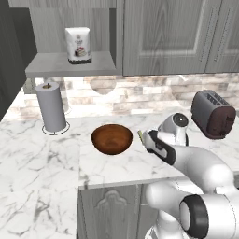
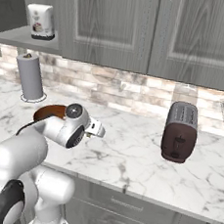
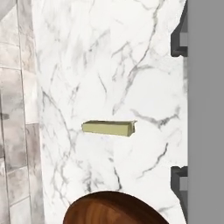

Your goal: Pick the egg and butter from the fridge and place them by the bowl for mixing.

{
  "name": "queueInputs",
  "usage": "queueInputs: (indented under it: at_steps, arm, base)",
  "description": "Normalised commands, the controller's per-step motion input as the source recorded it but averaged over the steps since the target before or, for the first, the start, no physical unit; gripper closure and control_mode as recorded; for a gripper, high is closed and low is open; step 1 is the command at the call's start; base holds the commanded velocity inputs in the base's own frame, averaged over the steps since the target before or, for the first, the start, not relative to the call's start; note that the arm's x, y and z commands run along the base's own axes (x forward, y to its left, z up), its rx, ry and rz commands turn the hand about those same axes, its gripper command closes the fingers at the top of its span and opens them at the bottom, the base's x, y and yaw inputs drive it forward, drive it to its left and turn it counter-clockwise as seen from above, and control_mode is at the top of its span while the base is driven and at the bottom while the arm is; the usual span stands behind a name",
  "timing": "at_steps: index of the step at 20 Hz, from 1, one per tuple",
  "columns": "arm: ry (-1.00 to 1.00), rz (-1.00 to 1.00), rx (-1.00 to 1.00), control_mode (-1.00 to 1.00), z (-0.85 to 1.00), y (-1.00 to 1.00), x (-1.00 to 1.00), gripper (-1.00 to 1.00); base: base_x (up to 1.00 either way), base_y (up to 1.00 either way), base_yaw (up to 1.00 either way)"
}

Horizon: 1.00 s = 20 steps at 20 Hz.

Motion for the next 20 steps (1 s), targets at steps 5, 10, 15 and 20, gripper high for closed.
queueInputs:
  at_steps: [5, 10, 15, 20]
  arm:
    - [-0.02, 0.0, 0.0, -1.0, 0.48, 0.03, -0.42, -1.0]
    - [-0.05, 0.0, 0.0, -1.0, 0.55, 0.0, -0.44, -1.0]
    - [-0.07, 0.0, 0.0, -1.0, 0.33, 0.01, -0.63, -1.0]
    - [-0.07, -0.05, 0.0, -1.0, 0.17, 0.05, -0.64, -1.0]
  base:
    - [0.0, 0.0, 0.0]
    - [0.0, 0.0, 0.0]
    - [0.0, 0.0, 0.0]
    - [0.0, 0.0, 0.0]
